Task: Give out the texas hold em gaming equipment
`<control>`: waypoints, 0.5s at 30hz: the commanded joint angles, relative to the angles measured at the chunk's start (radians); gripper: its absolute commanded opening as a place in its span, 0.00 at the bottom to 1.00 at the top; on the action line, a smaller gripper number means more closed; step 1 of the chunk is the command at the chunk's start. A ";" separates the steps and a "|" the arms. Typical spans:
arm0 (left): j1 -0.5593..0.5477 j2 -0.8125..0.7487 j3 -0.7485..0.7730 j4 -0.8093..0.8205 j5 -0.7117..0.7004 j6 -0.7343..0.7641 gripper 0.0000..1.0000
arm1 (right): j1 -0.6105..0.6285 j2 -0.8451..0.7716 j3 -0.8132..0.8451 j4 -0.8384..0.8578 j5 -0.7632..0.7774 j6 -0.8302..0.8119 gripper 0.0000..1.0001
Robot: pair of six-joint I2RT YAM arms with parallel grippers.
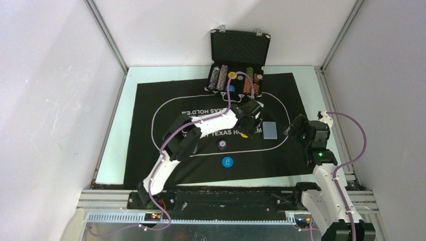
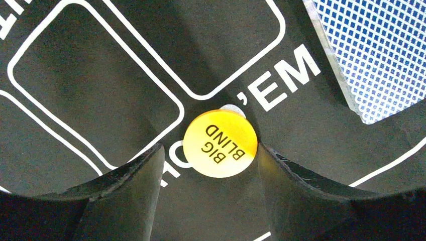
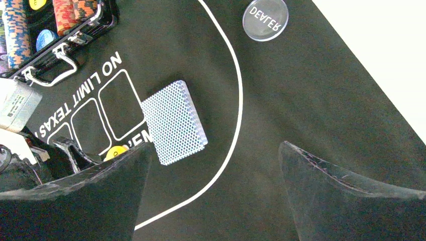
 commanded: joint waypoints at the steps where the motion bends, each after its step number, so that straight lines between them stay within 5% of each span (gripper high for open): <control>1: -0.017 0.051 0.025 -0.035 0.010 0.016 0.69 | -0.004 -0.005 -0.006 0.034 0.015 0.005 1.00; 15: -0.030 0.079 0.040 -0.028 0.034 0.003 0.44 | -0.006 -0.007 -0.014 0.045 0.015 0.007 1.00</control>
